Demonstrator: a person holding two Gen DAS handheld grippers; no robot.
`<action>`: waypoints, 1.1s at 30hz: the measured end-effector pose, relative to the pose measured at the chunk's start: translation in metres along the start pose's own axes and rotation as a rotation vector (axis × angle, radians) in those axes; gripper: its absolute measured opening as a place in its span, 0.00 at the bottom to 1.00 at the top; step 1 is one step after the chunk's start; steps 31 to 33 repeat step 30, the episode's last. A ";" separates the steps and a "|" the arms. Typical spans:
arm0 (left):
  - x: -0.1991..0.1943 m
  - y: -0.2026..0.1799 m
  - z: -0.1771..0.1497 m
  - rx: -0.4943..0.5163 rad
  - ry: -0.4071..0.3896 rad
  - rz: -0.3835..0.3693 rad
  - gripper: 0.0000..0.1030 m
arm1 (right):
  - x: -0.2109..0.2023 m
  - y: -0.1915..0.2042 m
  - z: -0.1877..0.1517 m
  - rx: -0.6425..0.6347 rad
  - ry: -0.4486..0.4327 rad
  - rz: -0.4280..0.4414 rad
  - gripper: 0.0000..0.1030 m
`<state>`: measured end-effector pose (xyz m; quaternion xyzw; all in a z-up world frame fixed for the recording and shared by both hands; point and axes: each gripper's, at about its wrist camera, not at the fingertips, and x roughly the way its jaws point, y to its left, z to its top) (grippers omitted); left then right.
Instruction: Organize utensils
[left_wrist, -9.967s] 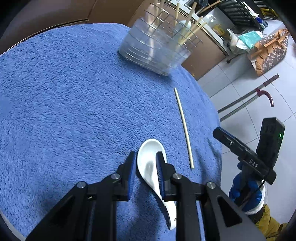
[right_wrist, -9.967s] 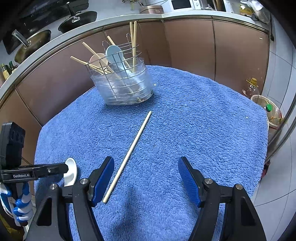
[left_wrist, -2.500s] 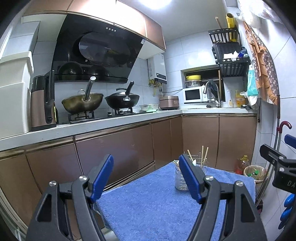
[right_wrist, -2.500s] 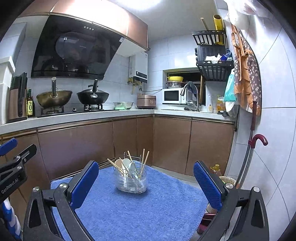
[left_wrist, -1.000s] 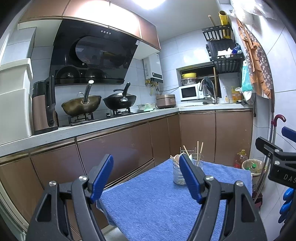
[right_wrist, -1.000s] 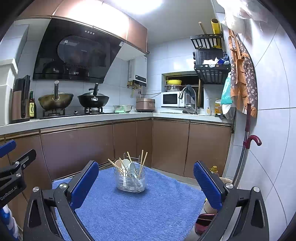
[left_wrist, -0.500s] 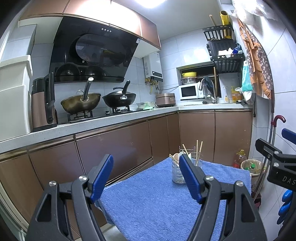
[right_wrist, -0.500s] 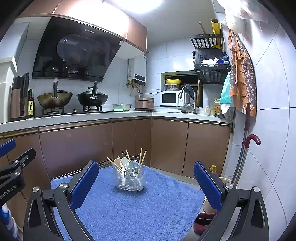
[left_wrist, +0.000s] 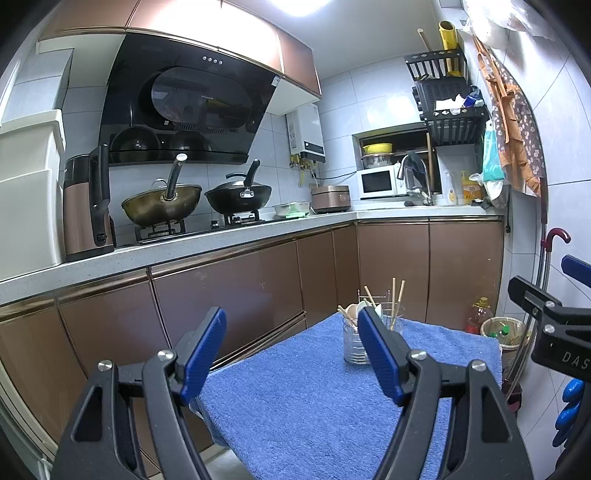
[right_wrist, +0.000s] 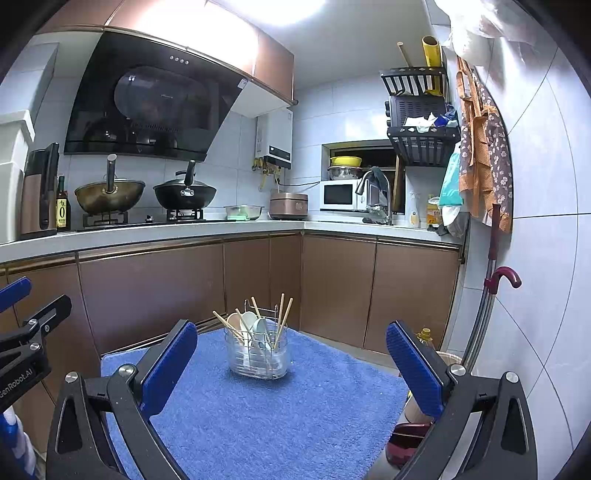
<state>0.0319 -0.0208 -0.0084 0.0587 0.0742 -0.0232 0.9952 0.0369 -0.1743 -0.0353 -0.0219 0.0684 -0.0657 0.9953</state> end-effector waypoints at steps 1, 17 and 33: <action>0.000 0.000 -0.001 -0.001 0.001 -0.001 0.70 | 0.000 0.001 0.000 0.002 0.001 0.001 1.00; -0.002 0.002 -0.002 -0.011 0.008 -0.010 0.70 | 0.000 0.001 -0.001 -0.001 0.001 0.000 1.00; -0.004 0.000 -0.002 -0.018 0.011 -0.013 0.70 | 0.000 -0.001 -0.002 -0.004 0.001 0.001 1.00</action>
